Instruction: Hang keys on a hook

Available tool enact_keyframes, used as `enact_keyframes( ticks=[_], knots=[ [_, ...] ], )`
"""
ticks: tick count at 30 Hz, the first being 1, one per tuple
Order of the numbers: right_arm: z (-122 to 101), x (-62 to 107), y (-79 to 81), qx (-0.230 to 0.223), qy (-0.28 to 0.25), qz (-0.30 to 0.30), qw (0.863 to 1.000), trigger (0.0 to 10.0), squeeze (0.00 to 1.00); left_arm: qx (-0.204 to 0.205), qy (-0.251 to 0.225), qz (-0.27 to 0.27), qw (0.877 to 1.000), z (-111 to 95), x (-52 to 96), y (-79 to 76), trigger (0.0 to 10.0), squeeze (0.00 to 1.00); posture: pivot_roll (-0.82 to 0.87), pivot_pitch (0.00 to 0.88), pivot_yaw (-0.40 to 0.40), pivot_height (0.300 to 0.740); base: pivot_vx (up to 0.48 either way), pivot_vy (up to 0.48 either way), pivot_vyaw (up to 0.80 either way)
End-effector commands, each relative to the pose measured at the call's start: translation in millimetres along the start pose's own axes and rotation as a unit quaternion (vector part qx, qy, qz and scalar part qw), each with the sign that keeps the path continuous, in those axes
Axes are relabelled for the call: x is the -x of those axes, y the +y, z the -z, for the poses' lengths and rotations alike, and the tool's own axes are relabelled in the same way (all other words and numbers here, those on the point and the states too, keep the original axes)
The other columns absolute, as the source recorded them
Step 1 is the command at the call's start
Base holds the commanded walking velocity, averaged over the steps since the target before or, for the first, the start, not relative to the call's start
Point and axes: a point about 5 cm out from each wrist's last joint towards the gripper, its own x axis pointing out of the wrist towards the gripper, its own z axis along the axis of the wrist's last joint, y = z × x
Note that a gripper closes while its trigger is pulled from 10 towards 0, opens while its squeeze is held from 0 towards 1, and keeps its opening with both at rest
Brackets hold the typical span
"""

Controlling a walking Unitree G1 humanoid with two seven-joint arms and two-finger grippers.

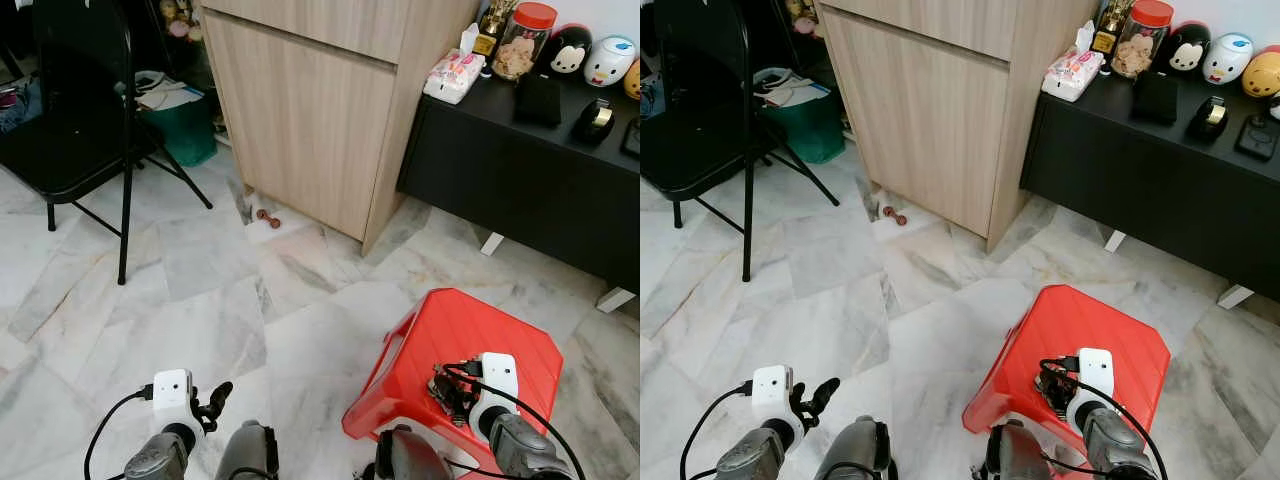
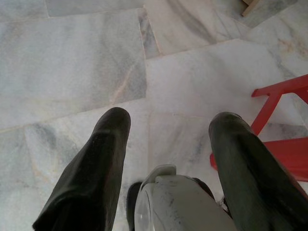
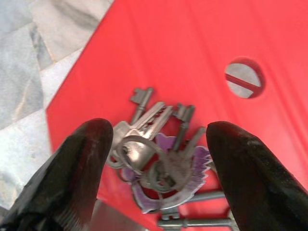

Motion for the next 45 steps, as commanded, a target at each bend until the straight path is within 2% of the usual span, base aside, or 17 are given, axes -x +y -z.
enact_keyframes(
  ticks=[1,12,17,23,34,35,36,37,38,41,42,45],
  knots=[
    [7,1.9,-1.1,-0.006,0.008,0.0,1.0,10.0,0.0,0.001,0.018,-0.003,1.0,11,6.2,5.3,10.0,0.0,0.14,0.207,-0.029,0.646,0.0,0.0,0.0],
    [9,1.2,3.5,-0.008,0.027,-0.032,0.999,10.0,0.0,0.0,0.019,-0.004,1.0,10,6.0,5.7,10.0,0.0,0.14,0.207,-0.029,0.646,0.0,0.0,0.0],
    [18,2.7,6.0,0.001,0.056,-0.05,0.997,10.0,0.0,0.0,0.02,-0.002,1.0,11,4.8,2.1,10.0,0.0,0.14,0.207,-0.029,0.646,0.0,0.0,0.0],
    [16,2.8,5.5,-0.005,0.047,-0.054,0.997,10.0,0.0,0.0,0.021,-0.002,1.0,12,4.9,0.4,10.0,0.0,0.14,0.208,-0.028,0.646,0.0,0.0,0.0],
    [-2,0.3,6.4,-0.018,0.0,-0.066,0.998,10.0,0.0,-0.001,0.022,-0.005,1.0,12,5.5,3.2,10.0,0.0,0.14,0.207,-0.029,0.646,0.0,0.0,0.0],
    [-2,0.2,6.3,-0.016,0.0,-0.066,0.998,7.5,0.0,-0.001,0.022,-0.006,1.0,12,5.7,3.7,10.0,0.0,0.14,0.207,-0.029,0.646,0.0,0.0,0.0],
    [-2,0.2,6.2,-0.016,0.0,-0.066,0.998,1.1,0.0,-0.001,0.023,-0.006,1.0,12,5.9,4.0,10.0,0.0,0.14,0.207,-0.029,0.646,0.0,0.0,0.0],
    [-2,0.2,6.2,-0.016,0.0,-0.066,0.998,1.1,0.0,-0.001,0.023,-0.006,1.0,12,5.9,4.0,10.0,0.0,0.14,0.207,-0.029,0.646,0.0,0.0,0.0],
    [-2,0.3,6.1,-0.016,0.001,-0.066,0.998,0.0,0.0,-0.001,0.024,-0.007,1.0,12,6.3,4.9,10.0,0.0,0.14,0.207,-0.029,0.646,0.0,0.0,0.0],
    [-1,0.3,6.2,-0.016,0.001,-0.066,0.998,0.0,0.0,0.0,0.025,-0.008,1.0,13,6.7,5.7,10.0,0.0,0.14,0.207,-0.029,0.646,0.0,0.0,0.0],
    [-1,0.3,6.1,-0.015,0.002,-0.066,0.998,10.0,0.0,0.0,0.025,-0.008,1.0,13,6.8,5.9,10.0,0.0,0.14,0.207,-0.029,0.646,0.0,0.0,0.0],
    [0,0.9,3.5,-0.012,0.008,-0.056,0.998,10.0,0.0,0.0,0.027,-0.009,1.0,13,7.2,6.8,10.0,0.0,0.14,0.208,-0.029,0.646,0.0,0.0,0.0]
  ],
)
